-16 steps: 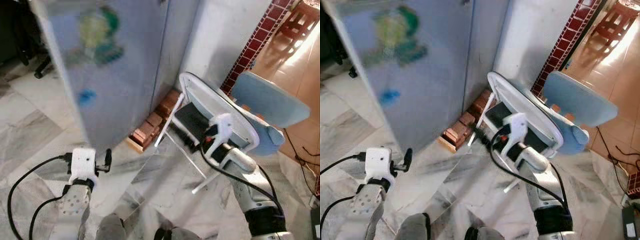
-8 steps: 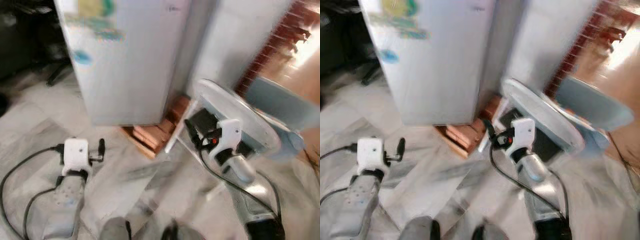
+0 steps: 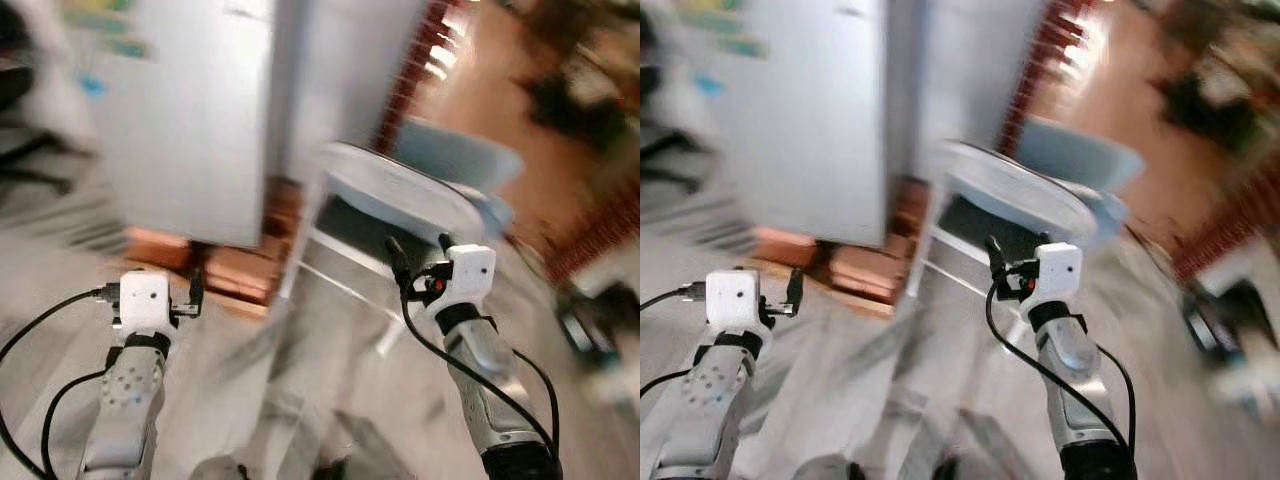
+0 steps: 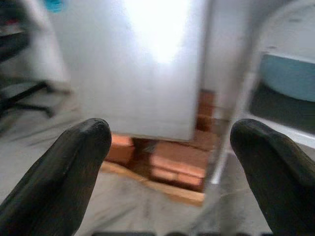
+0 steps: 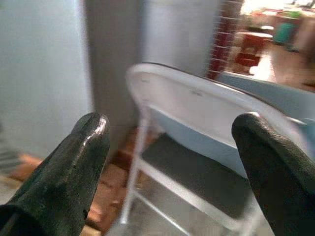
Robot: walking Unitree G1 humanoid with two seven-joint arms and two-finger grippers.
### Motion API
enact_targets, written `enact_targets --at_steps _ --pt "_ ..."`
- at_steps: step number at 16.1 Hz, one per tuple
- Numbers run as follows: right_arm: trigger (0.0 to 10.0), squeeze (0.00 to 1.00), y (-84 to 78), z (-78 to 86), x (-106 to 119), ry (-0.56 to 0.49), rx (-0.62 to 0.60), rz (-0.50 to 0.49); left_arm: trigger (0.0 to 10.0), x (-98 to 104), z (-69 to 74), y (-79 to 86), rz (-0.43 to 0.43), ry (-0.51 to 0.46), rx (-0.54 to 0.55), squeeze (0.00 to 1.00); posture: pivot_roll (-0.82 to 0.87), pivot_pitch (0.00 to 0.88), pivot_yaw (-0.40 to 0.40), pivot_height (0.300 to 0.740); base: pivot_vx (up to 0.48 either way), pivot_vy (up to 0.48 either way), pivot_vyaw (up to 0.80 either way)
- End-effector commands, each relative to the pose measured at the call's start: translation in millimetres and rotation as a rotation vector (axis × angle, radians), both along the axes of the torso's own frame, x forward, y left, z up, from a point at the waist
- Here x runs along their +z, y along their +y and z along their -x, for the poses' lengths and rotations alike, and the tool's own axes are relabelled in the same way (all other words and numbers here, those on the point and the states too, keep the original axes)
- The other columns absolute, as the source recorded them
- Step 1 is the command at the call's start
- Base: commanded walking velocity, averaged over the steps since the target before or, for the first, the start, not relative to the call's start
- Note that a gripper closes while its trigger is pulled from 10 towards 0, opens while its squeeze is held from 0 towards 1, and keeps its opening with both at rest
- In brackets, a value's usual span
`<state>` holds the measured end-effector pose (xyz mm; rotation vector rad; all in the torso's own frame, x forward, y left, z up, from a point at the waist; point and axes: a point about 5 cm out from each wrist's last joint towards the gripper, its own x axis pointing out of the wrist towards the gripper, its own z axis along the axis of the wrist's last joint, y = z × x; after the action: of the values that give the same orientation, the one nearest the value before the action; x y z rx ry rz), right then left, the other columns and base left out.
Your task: Restocking fridge
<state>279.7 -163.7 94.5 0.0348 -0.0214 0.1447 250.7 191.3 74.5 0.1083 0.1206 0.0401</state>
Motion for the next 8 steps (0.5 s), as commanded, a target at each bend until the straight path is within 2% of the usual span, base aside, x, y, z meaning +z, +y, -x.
enact_targets --at_steps 1,3,7,8 --pt "10.0 0.0 -4.3 -0.8 0.3 -0.007 -0.019 0.004 10.0 -1.7 0.7 -6.2 0.014 0.007 -0.04 0.0 0.16 0.076 -0.095 0.74 0.0 0.48 -0.8" --pt "10.0 0.0 -5.1 -2.1 1.1 -0.018 -0.03 -0.007 10.0 -1.5 0.7 -6.2 0.012 0.007 -0.042 0.0 0.16 0.076 -0.088 0.74 0.0 0.48 -0.65" --pt "10.0 0.0 -2.6 -2.8 0.0 -0.019 -0.027 -0.003 10.0 2.1 -4.5 -2.2 -0.004 -0.007 -0.035 0.0 0.16 0.076 -0.083 0.74 0.0 0.48 0.0" --pt "10.0 0.0 -3.2 -5.0 0.9 -0.02 -0.03 -0.001 10.0 2.6 -5.4 -3.1 -0.004 -0.007 -0.044 0.0 0.16 0.077 -0.081 0.74 0.0 0.48 -0.4"
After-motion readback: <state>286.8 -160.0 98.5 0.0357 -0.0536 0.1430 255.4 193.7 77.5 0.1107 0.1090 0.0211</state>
